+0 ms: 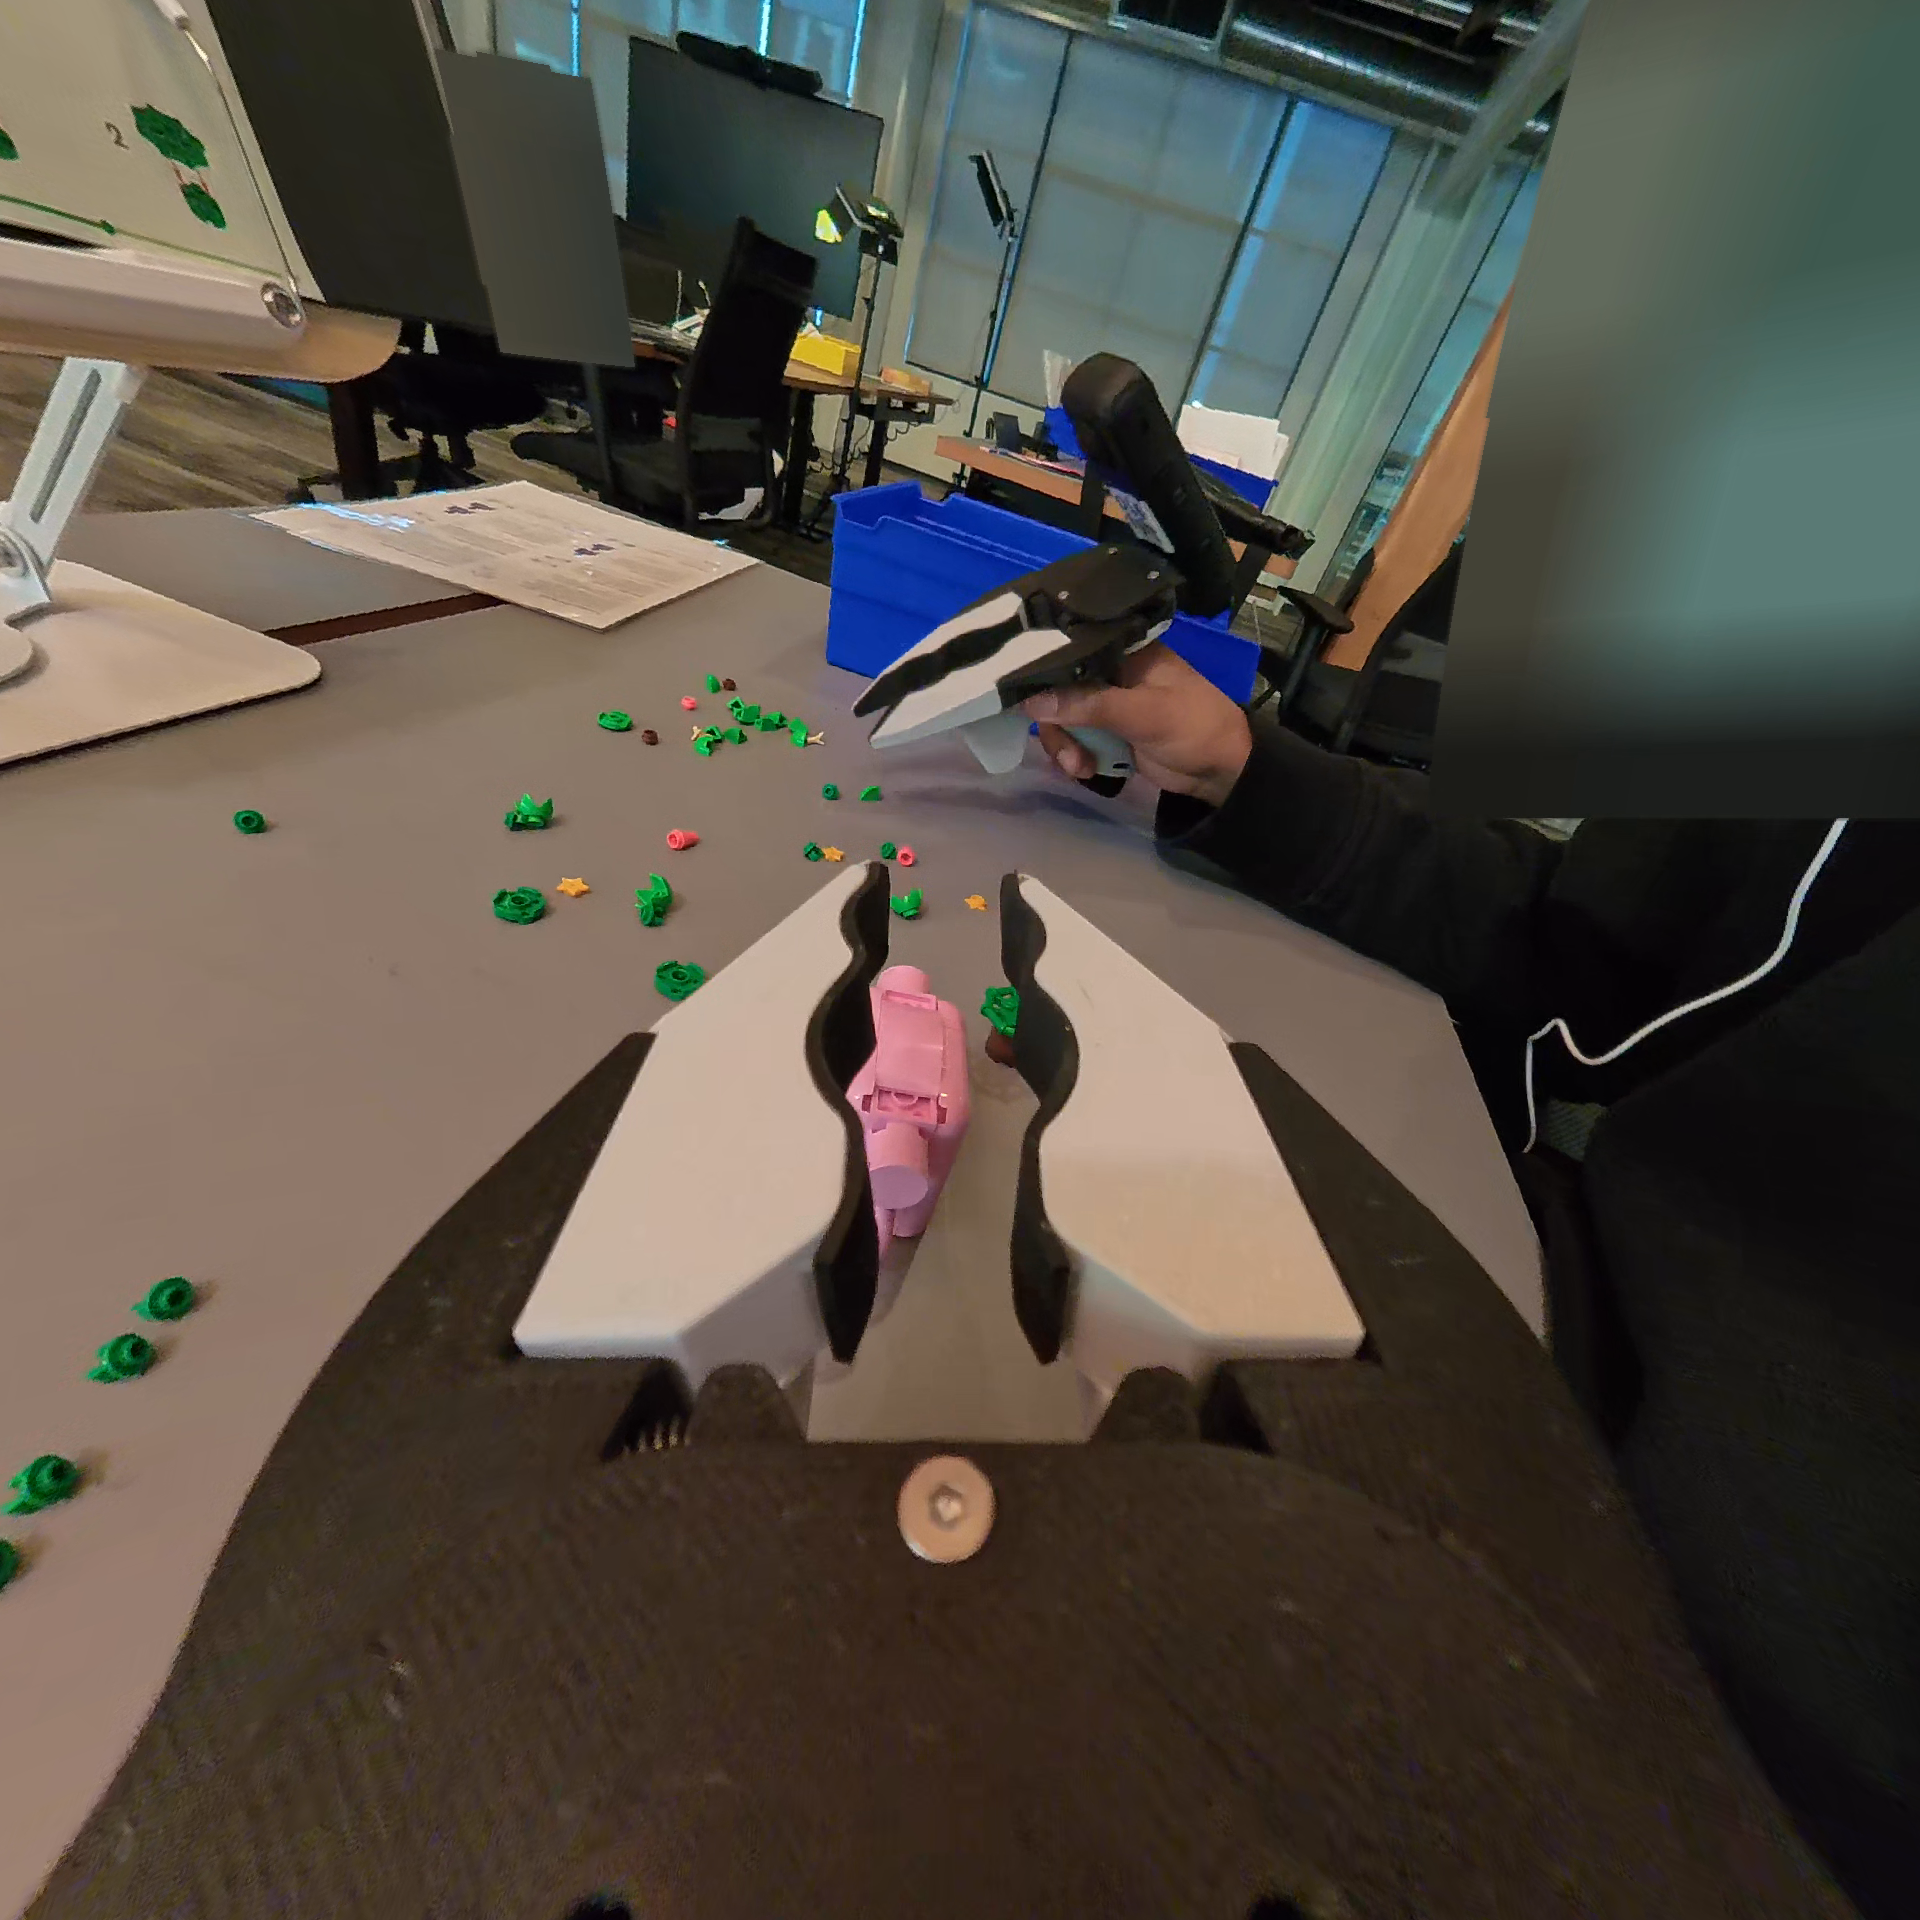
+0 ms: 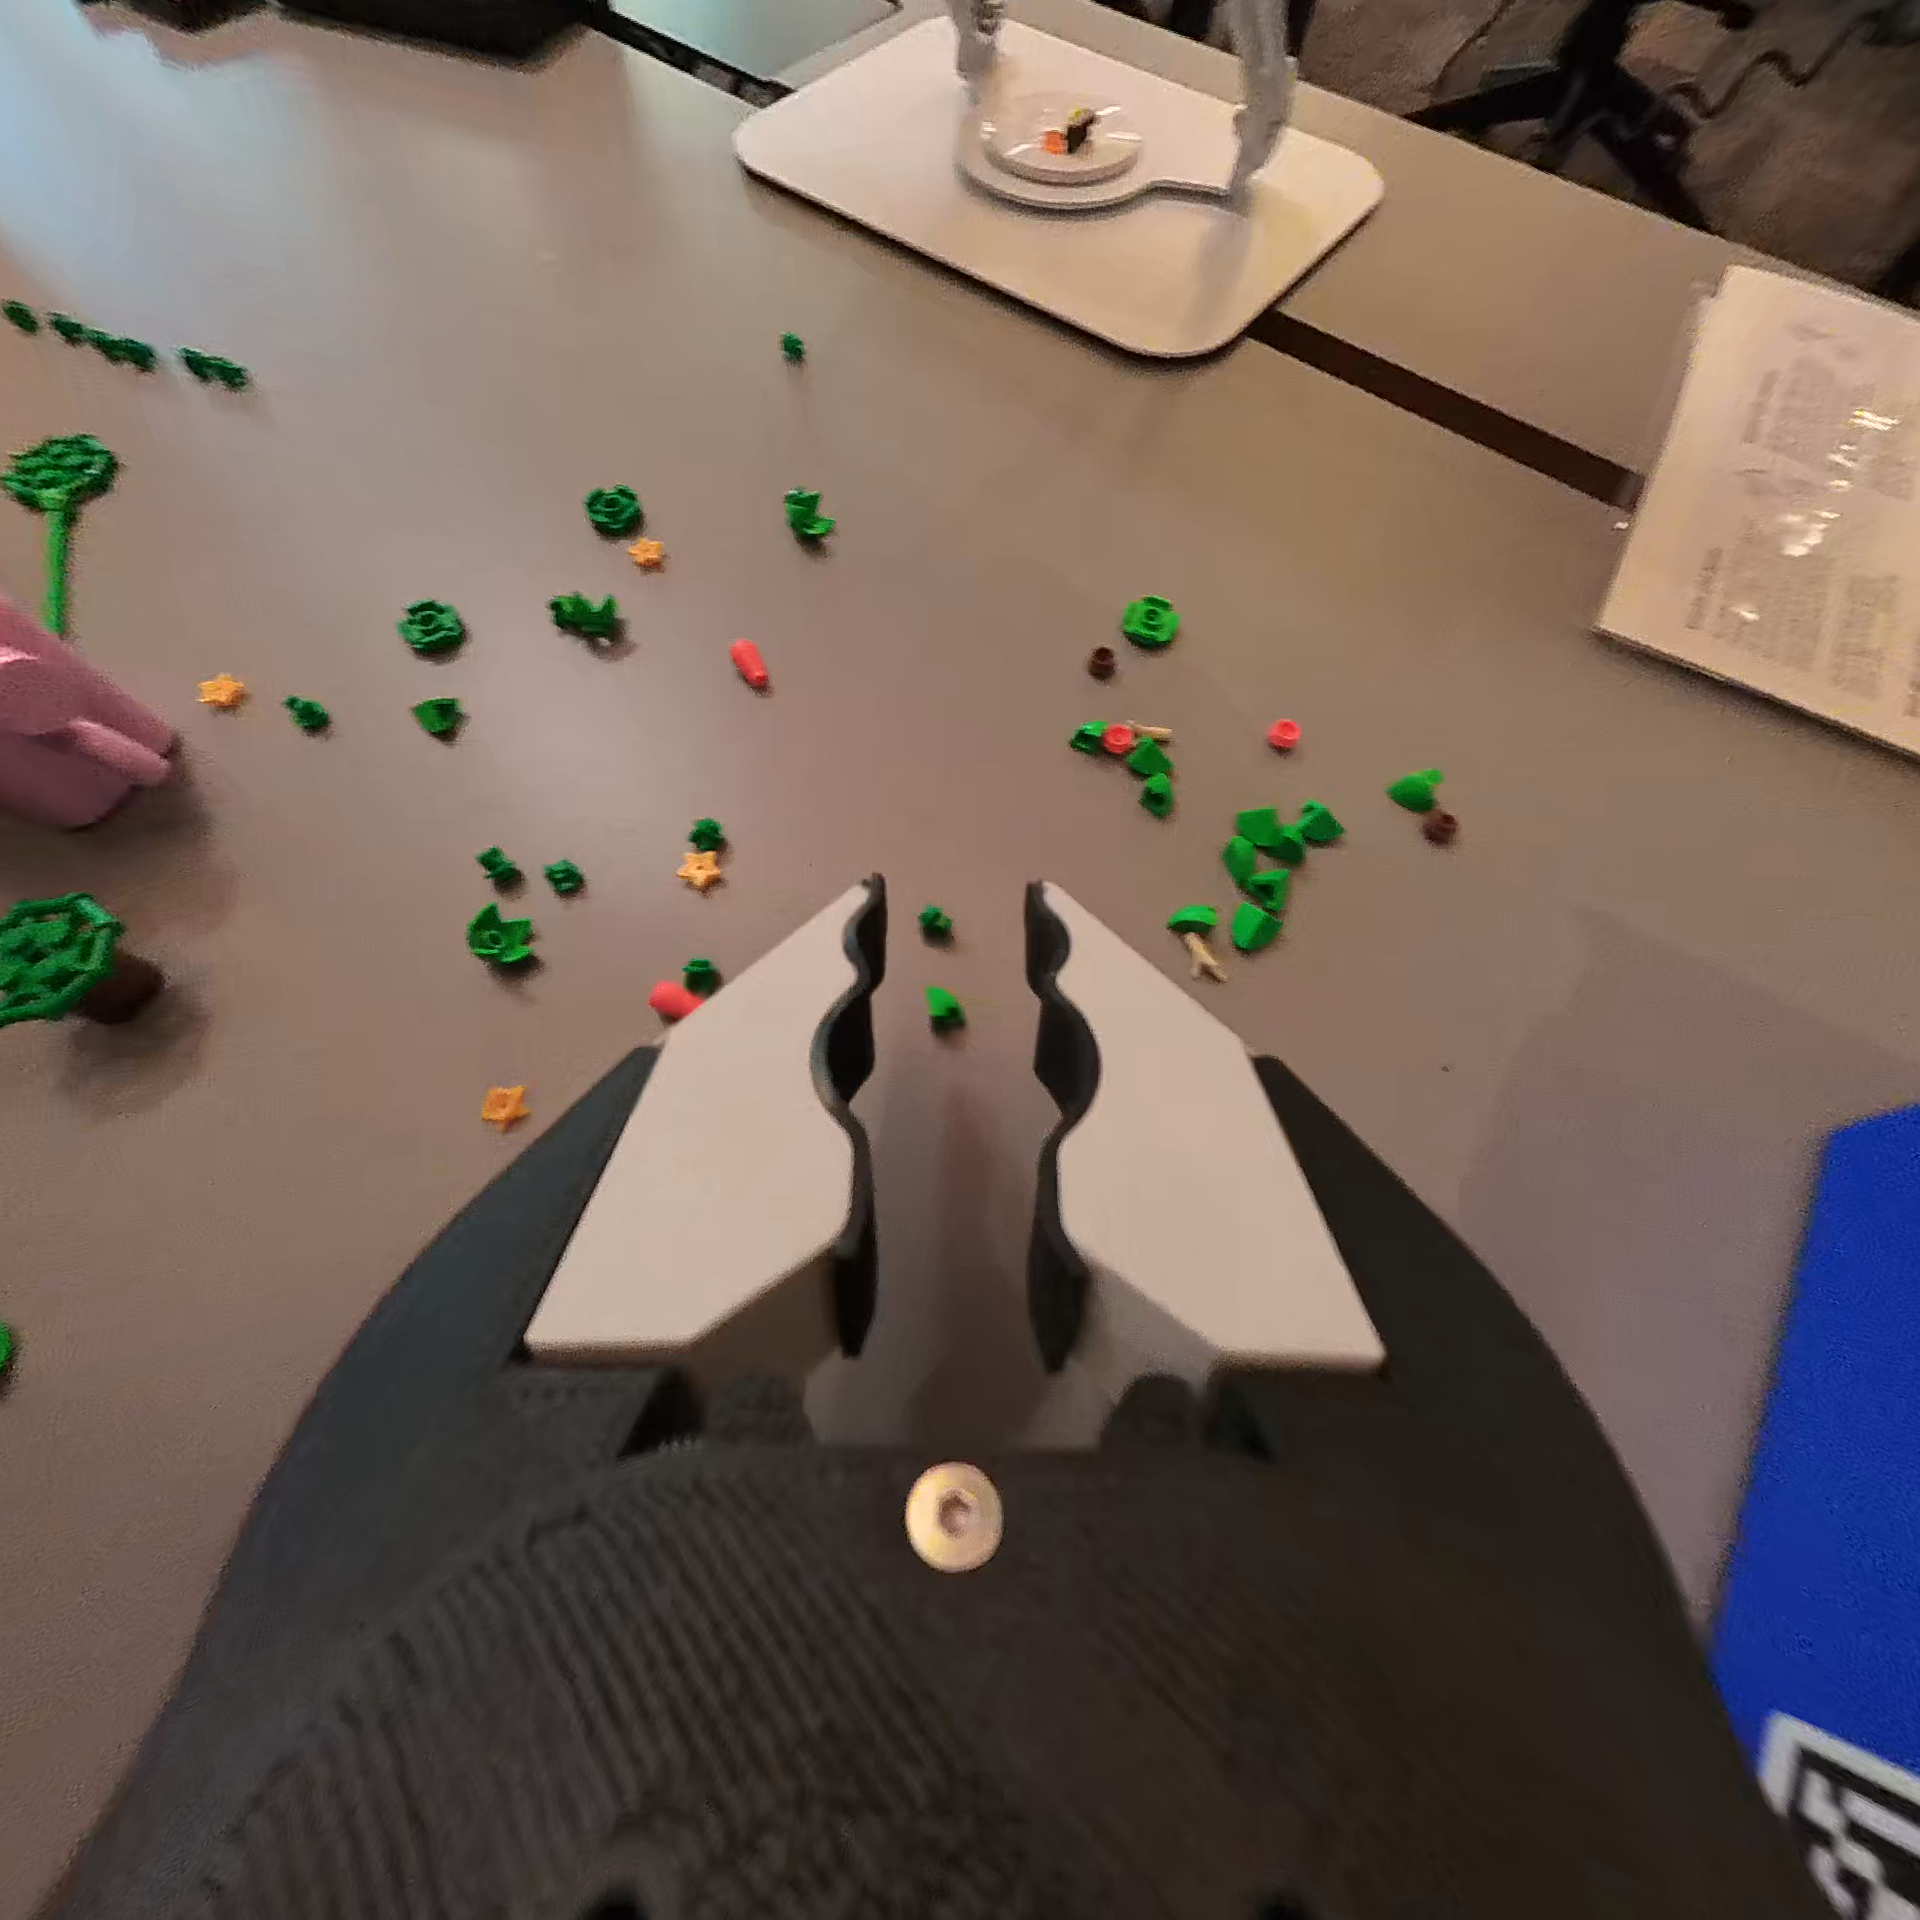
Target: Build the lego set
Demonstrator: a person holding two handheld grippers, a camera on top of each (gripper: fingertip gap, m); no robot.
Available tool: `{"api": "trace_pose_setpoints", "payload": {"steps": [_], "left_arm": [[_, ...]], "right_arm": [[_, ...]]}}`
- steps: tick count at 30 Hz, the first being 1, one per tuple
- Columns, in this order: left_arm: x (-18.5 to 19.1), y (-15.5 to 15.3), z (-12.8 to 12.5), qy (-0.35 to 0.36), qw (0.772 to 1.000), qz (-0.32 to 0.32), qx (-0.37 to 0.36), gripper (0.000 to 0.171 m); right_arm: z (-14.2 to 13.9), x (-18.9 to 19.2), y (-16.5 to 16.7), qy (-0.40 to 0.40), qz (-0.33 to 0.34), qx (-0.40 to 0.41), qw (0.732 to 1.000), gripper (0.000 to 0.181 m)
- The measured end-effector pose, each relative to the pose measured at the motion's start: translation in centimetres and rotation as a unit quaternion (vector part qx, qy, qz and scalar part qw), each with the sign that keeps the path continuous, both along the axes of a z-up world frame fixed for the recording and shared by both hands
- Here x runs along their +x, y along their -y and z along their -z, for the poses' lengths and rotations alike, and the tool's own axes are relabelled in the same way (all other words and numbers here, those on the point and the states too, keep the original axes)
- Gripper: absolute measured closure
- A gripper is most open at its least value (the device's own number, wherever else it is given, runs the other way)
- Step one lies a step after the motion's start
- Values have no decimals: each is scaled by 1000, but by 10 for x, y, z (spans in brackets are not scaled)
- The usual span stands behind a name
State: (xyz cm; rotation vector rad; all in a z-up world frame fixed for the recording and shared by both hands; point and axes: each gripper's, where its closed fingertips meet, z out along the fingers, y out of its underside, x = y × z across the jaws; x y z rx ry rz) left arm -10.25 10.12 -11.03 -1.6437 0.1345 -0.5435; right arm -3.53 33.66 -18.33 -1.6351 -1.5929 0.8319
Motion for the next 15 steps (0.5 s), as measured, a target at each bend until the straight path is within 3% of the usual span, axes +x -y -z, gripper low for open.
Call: {"api": "trace_pose_setpoints", "payload": {"steps": [9, 15], "left_arm": [[4, -1, 2, 1, 1000, 8, -5, 154], [6, -1, 3, 0, 1000, 12, -7, 154]], "right_arm": [[-6, 14, -29, -11, 54, -22, 998, 160], [8, 12, -6, 24, -22, -30, 999, 166]]}}
